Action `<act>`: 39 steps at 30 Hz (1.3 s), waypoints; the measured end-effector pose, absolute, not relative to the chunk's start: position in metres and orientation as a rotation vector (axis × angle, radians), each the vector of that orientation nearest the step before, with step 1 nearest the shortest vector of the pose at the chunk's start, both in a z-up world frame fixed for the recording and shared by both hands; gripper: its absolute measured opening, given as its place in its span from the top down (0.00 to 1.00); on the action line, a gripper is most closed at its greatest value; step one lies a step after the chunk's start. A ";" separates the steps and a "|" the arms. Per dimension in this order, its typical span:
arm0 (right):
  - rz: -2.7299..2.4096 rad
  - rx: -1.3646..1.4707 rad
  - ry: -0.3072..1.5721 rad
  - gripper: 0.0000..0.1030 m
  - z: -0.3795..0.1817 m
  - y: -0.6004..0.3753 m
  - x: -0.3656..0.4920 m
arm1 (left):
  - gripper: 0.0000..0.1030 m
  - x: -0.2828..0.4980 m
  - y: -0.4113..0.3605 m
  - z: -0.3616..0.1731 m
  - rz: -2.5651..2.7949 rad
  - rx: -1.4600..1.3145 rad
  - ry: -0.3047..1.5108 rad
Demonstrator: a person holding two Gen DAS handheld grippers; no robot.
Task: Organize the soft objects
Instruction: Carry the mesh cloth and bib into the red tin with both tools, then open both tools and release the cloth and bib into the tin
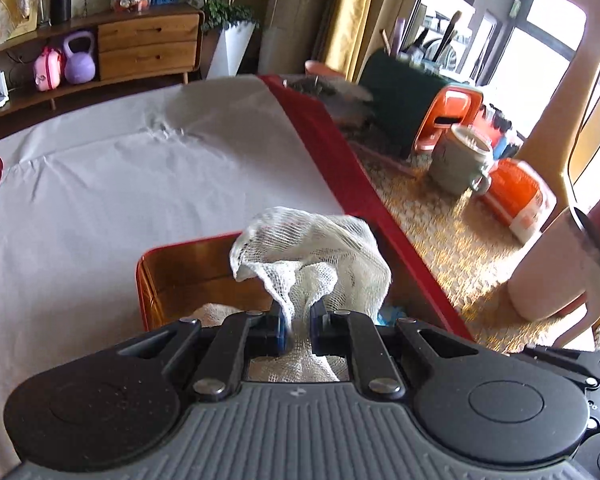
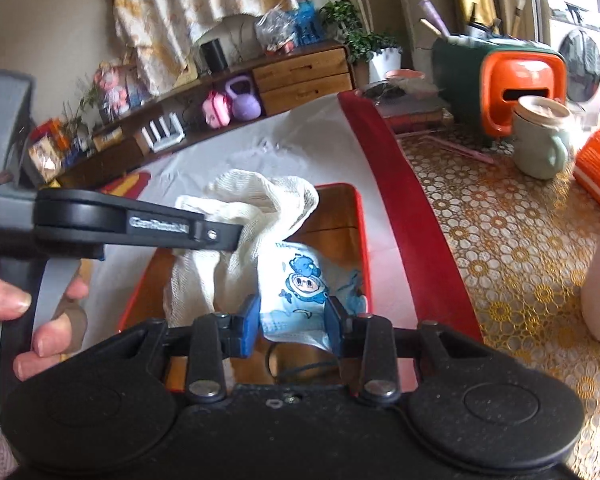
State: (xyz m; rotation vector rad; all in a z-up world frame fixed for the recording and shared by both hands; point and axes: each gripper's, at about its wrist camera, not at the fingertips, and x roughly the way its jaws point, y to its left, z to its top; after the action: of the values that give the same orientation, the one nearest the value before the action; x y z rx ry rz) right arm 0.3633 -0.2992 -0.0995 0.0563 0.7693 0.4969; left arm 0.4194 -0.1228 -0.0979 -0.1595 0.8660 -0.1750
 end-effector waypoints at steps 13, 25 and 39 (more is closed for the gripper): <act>0.508 -0.104 0.798 0.66 -0.113 -0.275 0.362 | 0.89 0.432 -0.139 -0.131 -0.206 -0.039 1.006; 0.516 -0.105 0.805 0.56 -0.112 -0.274 0.353 | 0.81 0.421 -0.148 -0.127 -0.208 0.058 0.997; 0.499 -0.080 0.785 0.43 -0.095 -0.284 0.334 | 0.34 0.397 -0.143 -0.098 -0.201 0.072 0.917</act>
State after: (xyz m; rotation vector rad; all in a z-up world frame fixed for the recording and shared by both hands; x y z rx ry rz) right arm 0.3342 -0.2840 -0.0953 -0.0803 0.7852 0.4988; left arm 0.3968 -0.1431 -0.0981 0.0721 0.9171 -0.2015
